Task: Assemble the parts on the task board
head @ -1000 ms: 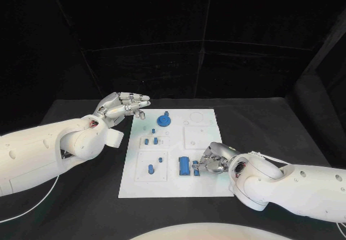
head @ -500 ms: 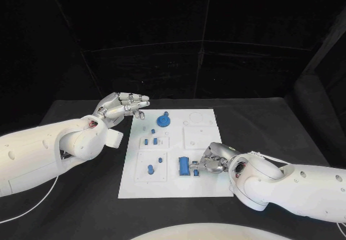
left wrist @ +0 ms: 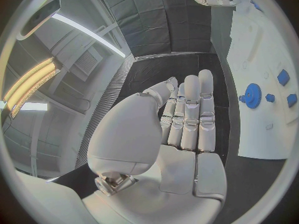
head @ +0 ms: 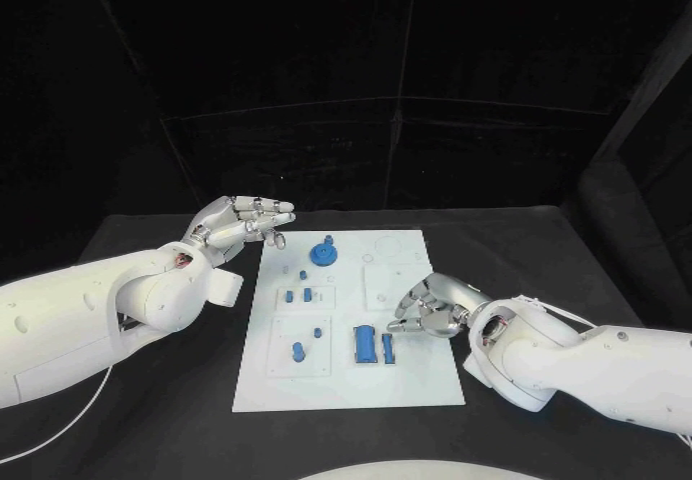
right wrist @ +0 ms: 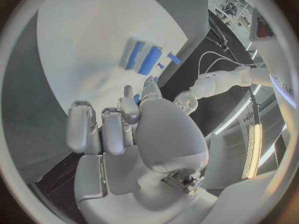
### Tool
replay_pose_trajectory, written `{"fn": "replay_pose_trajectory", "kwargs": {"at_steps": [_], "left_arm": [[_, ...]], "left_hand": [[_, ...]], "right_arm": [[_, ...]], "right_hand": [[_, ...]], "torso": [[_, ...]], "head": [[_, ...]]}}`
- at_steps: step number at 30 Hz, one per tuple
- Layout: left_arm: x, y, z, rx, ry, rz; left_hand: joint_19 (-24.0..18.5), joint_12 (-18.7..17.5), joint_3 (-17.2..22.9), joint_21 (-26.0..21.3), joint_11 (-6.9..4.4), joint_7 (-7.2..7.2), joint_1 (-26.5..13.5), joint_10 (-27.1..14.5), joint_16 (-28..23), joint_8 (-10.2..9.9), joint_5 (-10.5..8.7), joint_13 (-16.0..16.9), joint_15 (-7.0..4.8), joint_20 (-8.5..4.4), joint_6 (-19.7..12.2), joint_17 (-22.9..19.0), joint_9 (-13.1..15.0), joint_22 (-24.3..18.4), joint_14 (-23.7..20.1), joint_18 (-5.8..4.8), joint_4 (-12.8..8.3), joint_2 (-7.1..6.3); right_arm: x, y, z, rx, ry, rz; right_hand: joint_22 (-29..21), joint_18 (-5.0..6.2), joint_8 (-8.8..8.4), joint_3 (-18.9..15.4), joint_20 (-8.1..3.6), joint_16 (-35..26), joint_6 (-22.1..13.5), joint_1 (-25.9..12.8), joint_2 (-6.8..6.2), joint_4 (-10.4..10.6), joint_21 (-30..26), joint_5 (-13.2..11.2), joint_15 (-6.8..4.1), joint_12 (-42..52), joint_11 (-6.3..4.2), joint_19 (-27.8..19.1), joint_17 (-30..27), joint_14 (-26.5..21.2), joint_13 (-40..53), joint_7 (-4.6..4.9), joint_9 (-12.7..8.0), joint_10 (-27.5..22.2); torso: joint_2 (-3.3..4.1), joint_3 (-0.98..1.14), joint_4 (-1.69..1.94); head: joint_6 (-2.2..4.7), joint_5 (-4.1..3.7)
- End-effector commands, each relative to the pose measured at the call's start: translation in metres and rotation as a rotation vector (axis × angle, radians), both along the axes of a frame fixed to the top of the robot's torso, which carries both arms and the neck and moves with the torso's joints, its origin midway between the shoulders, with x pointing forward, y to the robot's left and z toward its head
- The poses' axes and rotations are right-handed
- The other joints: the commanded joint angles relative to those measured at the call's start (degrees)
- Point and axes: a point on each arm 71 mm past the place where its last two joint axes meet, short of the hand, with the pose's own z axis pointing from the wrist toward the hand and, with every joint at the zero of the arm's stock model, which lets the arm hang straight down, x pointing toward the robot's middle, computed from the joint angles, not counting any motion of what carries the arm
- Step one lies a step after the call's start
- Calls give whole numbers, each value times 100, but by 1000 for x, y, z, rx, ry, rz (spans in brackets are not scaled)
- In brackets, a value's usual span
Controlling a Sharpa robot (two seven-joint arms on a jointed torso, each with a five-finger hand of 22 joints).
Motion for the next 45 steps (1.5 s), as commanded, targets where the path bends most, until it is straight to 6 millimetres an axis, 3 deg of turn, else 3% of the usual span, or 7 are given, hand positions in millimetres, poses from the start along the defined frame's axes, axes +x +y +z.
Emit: {"fn": "replay_pose_trajectory", "kwargs": {"at_steps": [1,4,6,26,29,30,45], "left_arm": [[4,1,0,-30,-17,39],[10,2,-5,-41,-3,72],[16,2,-9,-50,8,88],[64,-1,-34,-39,-20,317],[65,-2,-35,-35,-25,333],[63,-5,-38,-24,4,269],[15,-19,-43,39,9,360]], "left_hand": [[-163,-2,-24,-119,16,21,-36,38,-210,12,32,-13,8,10,32,-125,-13,-62,-161,73,-5,-3],[-697,-113,24,-571,84,69,-85,-23,-1070,-29,37,-27,135,95,-13,-574,-30,-328,-576,45,42,-13],[-909,-227,70,-890,144,82,-105,-31,-1688,-67,25,-25,198,188,-48,-877,-32,-581,-528,48,74,-28],[-3494,-989,-889,-2910,419,-42,-342,-1279,-4948,-594,80,-29,833,954,-876,-1959,-54,-3323,-1368,36,563,-2],[-3498,-991,-949,-2907,398,-19,-296,-1347,-5007,-595,84,-33,818,959,-881,-1959,-55,-3368,-1387,29,557,35],[-4295,-1332,-1282,-3194,97,-326,-2611,-2786,-5471,-956,-189,-384,524,456,-2419,-2350,-424,-3748,-2853,-289,167,390],[-5157,-1332,-1660,-3194,-584,-930,-5070,-4363,-5471,-956,-735,-384,-145,-88,-4051,-2350,-424,-4170,-4464,-506,167,390]], "right_arm": [[17,-5,14,279,-47,13],[44,-21,21,421,-50,-47],[60,-29,23,496,-70,-78],[168,-22,25,762,-175,-96],[173,-22,25,763,-180,-94],[171,-24,22,694,-181,-137],[122,-3,19,865,-158,-277]], "right_hand": [[-719,180,-68,25,39,-738,-72,212,-9,-137,-573,147,67,-1142,34,-551,-898,-108,-743,55,-31,-445],[-2897,637,-263,65,74,-3179,-137,652,170,-313,-2478,192,161,-3025,104,-1952,-3433,-920,-2108,186,-153,-1109],[-3373,628,-361,128,173,379,-120,949,291,-398,-3106,154,247,-3612,198,-2152,904,299,-2669,198,-244,-1369],[-5787,648,-579,-81,807,-4398,-345,1217,545,-666,-6363,42,828,-5128,745,-2309,-1376,-2362,-6406,602,-1409,-1922],[-5939,638,-581,-100,817,-4591,-330,1145,567,-743,-6528,38,826,-5130,748,-2198,-1242,-2345,-6584,614,-1511,-1894],[-5992,275,-941,395,429,-5209,-1979,-1517,252,-783,-6527,-204,343,-5483,445,-4062,-3240,-4115,-6259,197,-1533,-3667],[-6634,52,-941,843,88,-6426,-3718,-4471,-230,-1249,-7211,-821,343,-5483,-93,-5726,-4997,-6066,-6727,-134,-1912,-5604]], "torso": [[-98,-12,6],[-196,-24,9],[-260,-36,24],[-502,3,43],[-500,4,59],[-493,2,30],[-584,115,-192]], "head": [[150,-62],[349,-118],[525,-167],[1249,-181],[1265,-181],[1243,-182],[734,400]]}}
